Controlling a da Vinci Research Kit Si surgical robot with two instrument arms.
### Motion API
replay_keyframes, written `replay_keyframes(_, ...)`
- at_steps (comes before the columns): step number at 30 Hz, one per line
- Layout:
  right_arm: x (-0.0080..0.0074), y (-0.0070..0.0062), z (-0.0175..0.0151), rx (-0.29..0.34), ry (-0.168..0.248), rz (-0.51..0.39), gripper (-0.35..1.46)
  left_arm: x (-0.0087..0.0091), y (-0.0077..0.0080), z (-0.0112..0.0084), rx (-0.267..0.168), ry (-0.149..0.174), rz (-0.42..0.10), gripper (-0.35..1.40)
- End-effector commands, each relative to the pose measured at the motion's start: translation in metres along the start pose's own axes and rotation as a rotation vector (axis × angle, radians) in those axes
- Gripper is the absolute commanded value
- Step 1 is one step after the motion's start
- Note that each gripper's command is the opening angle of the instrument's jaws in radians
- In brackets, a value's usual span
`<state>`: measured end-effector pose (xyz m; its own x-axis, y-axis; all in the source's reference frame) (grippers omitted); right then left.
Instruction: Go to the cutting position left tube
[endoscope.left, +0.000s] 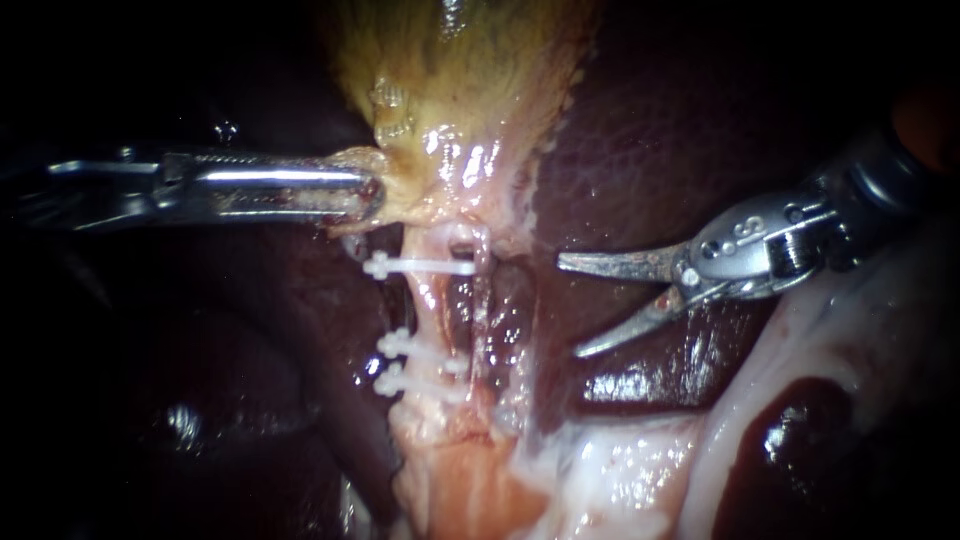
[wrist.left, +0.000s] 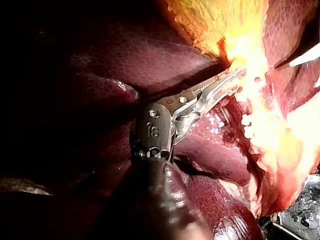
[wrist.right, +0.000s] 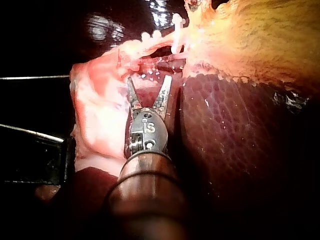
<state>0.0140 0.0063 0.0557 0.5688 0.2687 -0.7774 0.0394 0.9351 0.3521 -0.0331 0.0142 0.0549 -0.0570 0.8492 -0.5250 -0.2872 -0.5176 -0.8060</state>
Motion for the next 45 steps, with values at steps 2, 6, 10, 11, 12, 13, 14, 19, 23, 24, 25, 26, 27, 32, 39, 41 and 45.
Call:
replay_keyframes(2,0.0000,0.0000,0.0001,0.002,0.000,0.000,1.45,0.0011,0.0003,-0.0013,-0.013,-0.005,-0.006,-0.35)
replay_keyframes(6,0.0001,0.0000,0.0002,0.002,0.000,0.001,1.45,0.0044,0.0011,-0.0048,-0.014,0.047,-0.011,-0.35)
replay_keyframes(10,0.0001,0.0001,0.0003,0.007,0.001,0.001,1.45,0.0063,0.0023,-0.0077,-0.011,0.091,0.000,-0.35)
replay_keyframes(11,0.0002,0.0001,0.0003,0.007,0.001,0.001,1.45,0.0063,0.0024,-0.0078,-0.010,0.091,0.006,-0.35)
replay_keyframes(12,0.0003,0.0001,0.0004,0.009,0.002,0.002,1.45,0.0061,0.0025,-0.0079,-0.009,0.092,0.007,-0.35)
replay_keyframes(13,0.0004,0.0001,0.0005,0.016,0.000,0.002,1.45,0.0059,0.0025,-0.0078,-0.008,0.092,0.008,-0.35)
replay_keyframes(14,0.0006,0.0000,0.0007,0.023,0.005,0.002,1.45,0.0057,0.0025,-0.0077,-0.006,0.093,0.010,-0.35)
replay_keyframes(19,0.0023,-0.0003,0.0020,0.115,0.034,0.026,1.45,0.0054,0.0025,-0.0074,-0.004,0.094,0.012,-0.35)
replay_keyframes(23,0.0044,-0.0006,0.0043,0.161,0.037,0.095,1.45,0.0053,0.0025,-0.0074,-0.004,0.094,0.012,-0.35)
replay_keyframes(24,0.0048,-0.0006,0.0049,0.169,0.038,0.103,1.45,0.0053,0.0025,-0.0074,-0.004,0.094,0.012,-0.35)
replay_keyframes(25,0.0051,-0.0006,0.0054,0.177,0.038,0.110,1.45,0.0052,0.0025,-0.0074,-0.004,0.094,0.012,-0.35)
replay_keyframes(26,0.0054,-0.0005,0.0058,0.183,0.038,0.118,1.45,0.0052,0.0025,-0.0074,-0.003,0.094,0.013,-0.35)
replay_keyframes(27,0.0057,-0.0005,0.0065,0.189,0.037,0.124,1.43,0.0051,0.0025,-0.0074,-0.003,0.094,0.013,-0.35)
replay_keyframes(32,0.0059,-0.0001,0.0087,0.204,0.037,0.156,1.43,0.0050,0.0025,-0.0073,0.001,0.096,0.014,-0.35)
replay_keyframes(39,0.0038,0.0004,0.0117,0.223,0.030,0.194,1.43,0.0047,0.0025,-0.0071,-0.001,0.098,0.015,-0.35)
replay_keyframes(41,0.0032,0.0007,0.0121,0.229,0.028,0.201,1.43,0.0047,0.0025,-0.0071,-0.001,0.099,0.015,-0.35)
replay_keyframes(45,0.0023,0.0013,0.0127,0.240,0.025,0.213,1.43,0.0047,0.0025,-0.0071,-0.001,0.099,0.015,-0.35)
